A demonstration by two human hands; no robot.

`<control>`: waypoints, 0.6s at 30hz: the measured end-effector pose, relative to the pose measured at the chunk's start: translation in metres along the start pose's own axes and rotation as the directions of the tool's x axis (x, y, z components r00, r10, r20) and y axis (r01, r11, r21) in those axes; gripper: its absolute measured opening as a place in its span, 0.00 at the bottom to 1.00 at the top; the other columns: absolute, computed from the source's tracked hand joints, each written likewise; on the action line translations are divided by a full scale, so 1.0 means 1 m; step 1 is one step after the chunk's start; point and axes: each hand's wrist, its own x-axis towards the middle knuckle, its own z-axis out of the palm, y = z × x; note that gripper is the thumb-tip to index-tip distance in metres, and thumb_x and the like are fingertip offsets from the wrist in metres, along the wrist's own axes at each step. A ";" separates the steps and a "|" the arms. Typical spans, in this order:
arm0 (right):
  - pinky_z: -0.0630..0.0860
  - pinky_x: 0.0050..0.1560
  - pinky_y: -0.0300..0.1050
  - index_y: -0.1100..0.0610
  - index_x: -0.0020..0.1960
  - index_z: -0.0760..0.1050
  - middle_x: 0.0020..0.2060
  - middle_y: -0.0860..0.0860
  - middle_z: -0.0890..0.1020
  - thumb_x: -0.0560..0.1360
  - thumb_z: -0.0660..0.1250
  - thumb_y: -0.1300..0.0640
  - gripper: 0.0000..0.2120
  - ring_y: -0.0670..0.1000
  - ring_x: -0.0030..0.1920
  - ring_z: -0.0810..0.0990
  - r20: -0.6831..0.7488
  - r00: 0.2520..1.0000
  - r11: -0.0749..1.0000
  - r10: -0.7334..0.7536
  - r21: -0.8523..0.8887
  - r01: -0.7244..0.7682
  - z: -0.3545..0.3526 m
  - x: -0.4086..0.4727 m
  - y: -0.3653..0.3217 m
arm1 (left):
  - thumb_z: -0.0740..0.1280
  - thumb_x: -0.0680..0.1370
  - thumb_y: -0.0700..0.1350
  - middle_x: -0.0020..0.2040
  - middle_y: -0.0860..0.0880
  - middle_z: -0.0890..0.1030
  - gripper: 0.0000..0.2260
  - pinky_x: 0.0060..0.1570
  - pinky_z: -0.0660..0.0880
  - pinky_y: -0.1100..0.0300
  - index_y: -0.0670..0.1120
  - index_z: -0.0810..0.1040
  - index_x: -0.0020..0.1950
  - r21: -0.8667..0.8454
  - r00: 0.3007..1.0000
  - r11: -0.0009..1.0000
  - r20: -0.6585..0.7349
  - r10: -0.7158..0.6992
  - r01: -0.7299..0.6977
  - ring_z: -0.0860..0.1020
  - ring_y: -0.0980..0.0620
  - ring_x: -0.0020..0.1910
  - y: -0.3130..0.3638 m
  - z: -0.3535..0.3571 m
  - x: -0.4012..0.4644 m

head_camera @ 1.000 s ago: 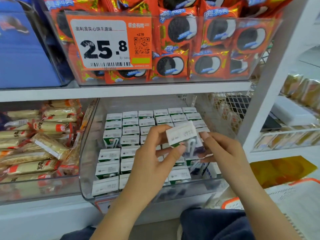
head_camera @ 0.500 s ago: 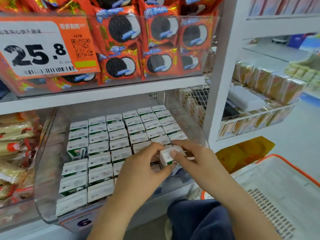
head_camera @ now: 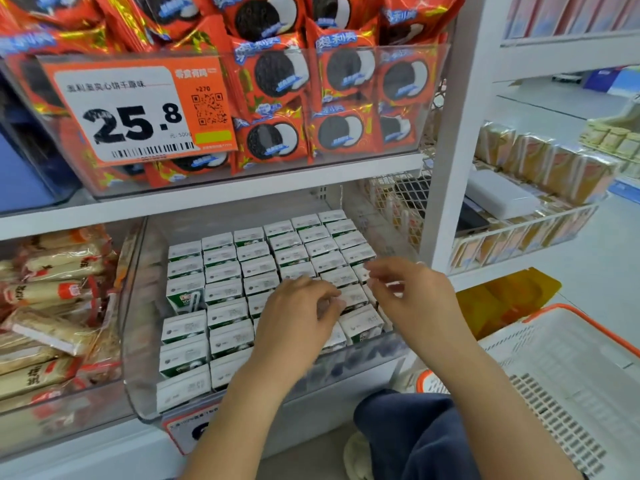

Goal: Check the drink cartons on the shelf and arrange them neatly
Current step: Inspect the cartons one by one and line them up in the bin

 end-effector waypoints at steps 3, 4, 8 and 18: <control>0.71 0.45 0.31 0.49 0.58 0.79 0.48 0.46 0.83 0.76 0.66 0.56 0.11 0.44 0.44 0.79 -0.003 1.000 1.000 -0.010 -0.024 0.010 -0.003 0.008 -0.001 | 0.66 0.77 0.55 0.56 0.55 0.78 0.12 0.51 0.65 0.62 0.54 0.79 0.59 0.125 0.996 0.992 0.092 -0.011 0.000 0.72 0.53 0.57 -0.001 -0.005 0.014; 0.73 0.47 0.34 0.49 0.58 0.79 0.49 0.48 0.83 0.76 0.66 0.57 0.12 0.46 0.45 0.80 0.028 0.999 0.999 -0.018 -0.042 0.019 -0.003 0.009 0.000 | 0.66 0.77 0.56 0.56 0.54 0.78 0.13 0.50 0.65 0.61 0.54 0.79 0.59 0.161 0.992 0.987 0.124 -0.014 -0.006 0.72 0.52 0.57 -0.001 -0.007 0.018; 0.74 0.49 0.40 0.49 0.61 0.77 0.52 0.51 0.82 0.77 0.64 0.56 0.13 0.51 0.48 0.81 0.155 0.982 0.975 -0.103 -0.179 0.131 -0.003 0.008 0.005 | 0.69 0.73 0.60 0.55 0.54 0.78 0.17 0.47 0.65 0.58 0.55 0.79 0.58 0.311 0.980 0.949 0.201 -0.010 -0.054 0.73 0.51 0.56 0.003 -0.011 0.030; 0.72 0.55 0.41 0.50 0.66 0.73 0.60 0.52 0.77 0.78 0.64 0.53 0.17 0.51 0.57 0.76 0.366 0.914 0.940 -0.177 -0.212 0.267 0.004 0.024 0.013 | 0.67 0.73 0.61 0.58 0.53 0.75 0.19 0.52 0.66 0.58 0.55 0.78 0.62 0.330 0.980 0.942 0.198 -0.001 -0.066 0.71 0.51 0.58 0.004 -0.002 0.032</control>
